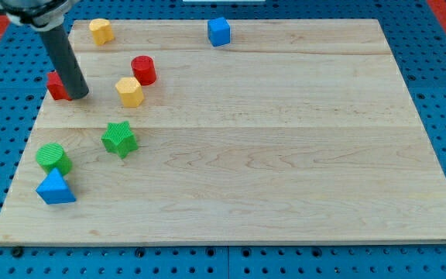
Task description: Move the green circle diagonally bottom right to the green star
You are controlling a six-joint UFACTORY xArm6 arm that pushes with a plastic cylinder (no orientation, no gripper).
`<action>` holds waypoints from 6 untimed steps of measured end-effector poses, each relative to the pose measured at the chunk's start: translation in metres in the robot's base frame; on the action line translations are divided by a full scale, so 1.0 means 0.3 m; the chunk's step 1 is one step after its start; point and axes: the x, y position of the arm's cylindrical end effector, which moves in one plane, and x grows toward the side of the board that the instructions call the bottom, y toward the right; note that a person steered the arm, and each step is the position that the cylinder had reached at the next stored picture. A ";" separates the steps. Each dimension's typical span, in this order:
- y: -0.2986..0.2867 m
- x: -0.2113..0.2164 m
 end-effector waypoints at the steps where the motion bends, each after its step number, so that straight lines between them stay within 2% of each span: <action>1: -0.007 0.109; 2: -0.226 0.240; 3: -0.238 0.266; 4: -0.098 0.360; 6: 0.392 0.407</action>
